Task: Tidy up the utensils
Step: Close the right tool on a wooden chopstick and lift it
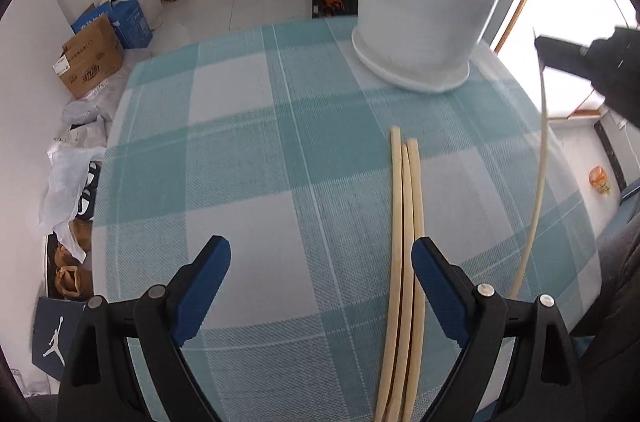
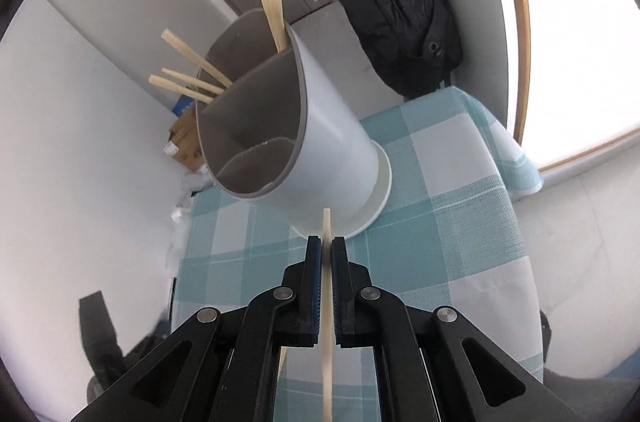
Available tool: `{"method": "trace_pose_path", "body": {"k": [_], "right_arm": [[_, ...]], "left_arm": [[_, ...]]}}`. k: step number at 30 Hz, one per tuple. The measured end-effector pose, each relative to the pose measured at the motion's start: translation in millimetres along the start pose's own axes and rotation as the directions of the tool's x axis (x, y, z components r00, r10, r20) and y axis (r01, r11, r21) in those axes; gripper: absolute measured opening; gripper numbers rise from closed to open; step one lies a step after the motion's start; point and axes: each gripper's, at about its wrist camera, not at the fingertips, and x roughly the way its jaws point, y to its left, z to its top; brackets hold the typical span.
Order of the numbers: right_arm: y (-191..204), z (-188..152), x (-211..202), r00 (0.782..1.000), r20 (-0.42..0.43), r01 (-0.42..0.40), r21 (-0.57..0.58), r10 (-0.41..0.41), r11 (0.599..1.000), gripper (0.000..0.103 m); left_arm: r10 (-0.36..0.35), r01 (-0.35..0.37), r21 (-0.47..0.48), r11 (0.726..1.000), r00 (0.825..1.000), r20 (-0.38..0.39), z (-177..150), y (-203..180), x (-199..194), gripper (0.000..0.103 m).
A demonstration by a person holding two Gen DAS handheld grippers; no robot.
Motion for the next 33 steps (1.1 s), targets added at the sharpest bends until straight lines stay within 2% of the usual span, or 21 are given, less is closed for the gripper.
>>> {"method": "trace_pose_path", "body": {"k": [4, 9, 15, 18, 23, 28, 33], "right_arm": [[-0.3, 1.9, -17.9, 0.998, 0.051, -0.043, -0.010, 0.043, 0.999, 0.004], [-1.6, 11.8, -16.8, 0.994, 0.059, -0.093, 0.002, 0.093, 0.996, 0.004], [-9.0, 8.1, -24.7, 0.993, 0.053, -0.109, -0.006, 0.109, 0.994, 0.004], [-9.9, 6.1, -32.4, 0.992, 0.062, -0.113, -0.016, 0.114, 0.993, 0.004], [-16.2, 4.9, -39.5, 0.990, 0.073, -0.123, -0.014, 0.124, 0.992, 0.004], [-21.5, 5.5, -41.1, 0.990, 0.072, -0.125, -0.002, 0.125, 0.992, 0.004], [-22.6, 5.8, -42.2, 0.989, 0.073, -0.125, -0.001, 0.125, 0.992, 0.004]], "left_arm": [[0.053, -0.053, 0.012, 0.999, 0.998, -0.034, -6.1, -0.2, 3.8, 0.089], [0.060, -0.060, -0.001, 0.998, 0.998, -0.037, -4.0, -1.7, 4.2, 0.089], [0.085, -0.085, 0.013, 0.996, 0.995, -0.054, 8.9, -8.5, 11.9, 0.089], [0.105, -0.102, 0.035, 0.994, 0.991, -0.088, 14.4, -13.3, 19.3, 0.090], [0.114, -0.108, 0.062, 0.992, 0.989, -0.097, 23.1, -15.2, 23.2, 0.090], [0.155, -0.144, 0.126, 0.982, 0.984, -0.086, 34.2, -23.3, 26.4, 0.090], [0.117, -0.101, 0.168, 0.981, 0.990, -0.084, 48.5, -30.5, 35.0, 0.088]]}}
